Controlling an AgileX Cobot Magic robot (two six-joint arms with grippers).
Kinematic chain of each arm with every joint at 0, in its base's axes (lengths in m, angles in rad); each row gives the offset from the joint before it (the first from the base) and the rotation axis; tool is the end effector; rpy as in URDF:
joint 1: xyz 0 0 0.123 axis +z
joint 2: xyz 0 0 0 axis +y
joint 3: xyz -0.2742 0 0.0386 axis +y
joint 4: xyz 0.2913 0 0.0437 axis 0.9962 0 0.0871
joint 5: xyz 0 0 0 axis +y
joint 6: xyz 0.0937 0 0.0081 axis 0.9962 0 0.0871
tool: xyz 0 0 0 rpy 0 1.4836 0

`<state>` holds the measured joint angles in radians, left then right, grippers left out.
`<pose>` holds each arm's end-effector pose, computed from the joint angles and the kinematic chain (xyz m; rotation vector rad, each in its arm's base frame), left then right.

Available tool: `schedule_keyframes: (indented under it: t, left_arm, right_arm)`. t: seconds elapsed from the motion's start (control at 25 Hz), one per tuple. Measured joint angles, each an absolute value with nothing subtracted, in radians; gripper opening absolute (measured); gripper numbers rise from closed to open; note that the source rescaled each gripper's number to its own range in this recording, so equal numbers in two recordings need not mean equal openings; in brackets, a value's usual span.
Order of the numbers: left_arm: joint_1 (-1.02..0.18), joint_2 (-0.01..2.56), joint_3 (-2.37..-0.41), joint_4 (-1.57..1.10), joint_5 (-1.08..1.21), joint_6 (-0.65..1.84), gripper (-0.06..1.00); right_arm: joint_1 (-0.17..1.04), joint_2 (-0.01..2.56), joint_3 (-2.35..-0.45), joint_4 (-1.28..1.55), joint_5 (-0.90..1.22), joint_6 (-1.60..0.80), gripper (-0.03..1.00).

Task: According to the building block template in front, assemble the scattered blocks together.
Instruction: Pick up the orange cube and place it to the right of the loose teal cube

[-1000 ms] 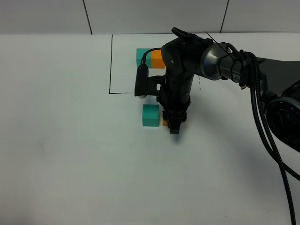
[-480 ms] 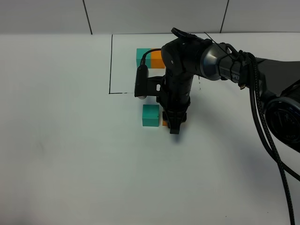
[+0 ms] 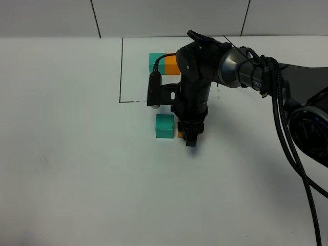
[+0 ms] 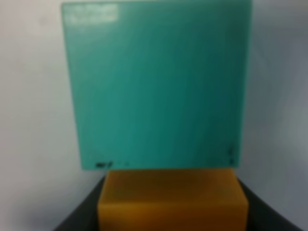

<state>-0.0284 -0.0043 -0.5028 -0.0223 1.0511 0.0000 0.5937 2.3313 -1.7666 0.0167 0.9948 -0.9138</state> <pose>0.0433 -0.0031 0.2985 0.0298 2.0275 -0.0445 0.4100 0.2783 0.0825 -2.0726 2.2268 -0.0022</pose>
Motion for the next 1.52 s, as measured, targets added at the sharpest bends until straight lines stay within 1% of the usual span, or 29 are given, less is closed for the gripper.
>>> schedule_keyframes:
  t: [0.6,1.32,1.52]
  left_arm:
    - [-0.028,-0.004,-0.503,-0.022,1.051,0.000,0.67]
    - [-0.028,-0.004,-0.503,-0.022,1.051,0.000,0.67]
    - [-0.028,-0.004,-0.503,-0.022,1.051,0.000,0.67]
  right_arm:
    - [0.594,2.332,-1.767,0.059,0.993,-0.930,0.00]
    - [0.609,2.332,-1.767,0.044,0.986,-0.930,0.00]
    - [0.611,2.332,-1.767,0.040,0.987,-0.971,0.00]
